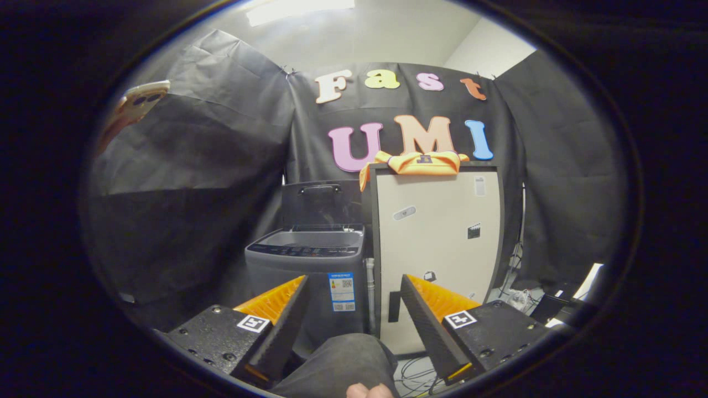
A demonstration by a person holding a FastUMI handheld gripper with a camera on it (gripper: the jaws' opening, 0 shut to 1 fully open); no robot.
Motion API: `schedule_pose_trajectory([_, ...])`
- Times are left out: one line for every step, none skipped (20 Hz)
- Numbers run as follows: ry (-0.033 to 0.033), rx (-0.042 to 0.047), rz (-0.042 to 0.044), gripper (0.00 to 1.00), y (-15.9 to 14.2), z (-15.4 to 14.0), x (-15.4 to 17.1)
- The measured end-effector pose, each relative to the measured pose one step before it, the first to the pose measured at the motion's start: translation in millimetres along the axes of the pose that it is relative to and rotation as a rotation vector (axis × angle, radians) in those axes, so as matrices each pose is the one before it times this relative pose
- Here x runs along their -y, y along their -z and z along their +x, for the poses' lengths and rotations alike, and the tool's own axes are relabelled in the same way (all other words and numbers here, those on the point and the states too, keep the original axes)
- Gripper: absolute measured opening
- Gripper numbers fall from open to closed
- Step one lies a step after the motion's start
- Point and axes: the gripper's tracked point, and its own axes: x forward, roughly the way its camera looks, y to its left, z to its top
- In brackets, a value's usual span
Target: Put the clothes into the washing machine and then close the washing machine lid.
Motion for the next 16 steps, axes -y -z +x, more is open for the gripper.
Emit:
schedule_pose_trajectory([0.00140, 0.00337, 0.00008, 0.99, -1.57, 1.16, 0.64])
schedule_pose_trajectory([0.00213, 0.00706, -0.00397, 0.99, -2.78, 1.56, 0.59])
schedule_pose_trajectory([0.00687, -0.00186, -0.01142, 0.99, -1.05, 1.34, 2.27])
schedule_pose_trajectory([0.00456, -0.00192, -0.00994, 0.99, 0.09, 1.85, 2.37])
schedule_pose_trajectory([0.00085, 0.00066, -0.00862, 0.99, -0.49, 2.65, 0.12])
schedule_pose_trajectory([0.00299, -0.00101, -0.00893, 0.99, -2.03, 3.21, 1.53])
schedule_pose_trajectory([0.00594, 0.00207, -0.00758, 0.99, -2.92, 2.12, 3.51])
schedule_pose_trajectory([0.00508, 0.00347, -0.00632, 0.99, -3.30, 3.66, 3.32])
schedule_pose_trajectory([0.00111, 0.00391, 0.00250, 0.99, -5.78, 4.23, 2.80])
schedule_pose_trajectory([-0.00080, 0.00369, 0.00648, 0.99, -4.88, 5.48, 2.45])
schedule_pose_trajectory([0.00328, 0.00292, 0.00612, 0.99, -6.76, 5.85, 3.59])
schedule_pose_trajectory([0.00137, 0.00276, 0.00358, 0.99, -7.38, 5.20, 2.98])
schedule_pose_trajectory([-0.00048, 0.00228, 0.00087, 0.99, -7.62, 5.41, 1.79])
schedule_pose_trajectory([0.00109, 0.00135, -0.00129, 0.99, -5.84, 6.27, 3.13])
schedule_pose_trajectory([0.00093, 0.00134, 0.00091, 0.99, -6.45, 5.14, 2.02])
schedule_pose_trajectory([-0.00236, 0.00236, 0.00294, 0.99, -5.89, 6.10, 0.32])
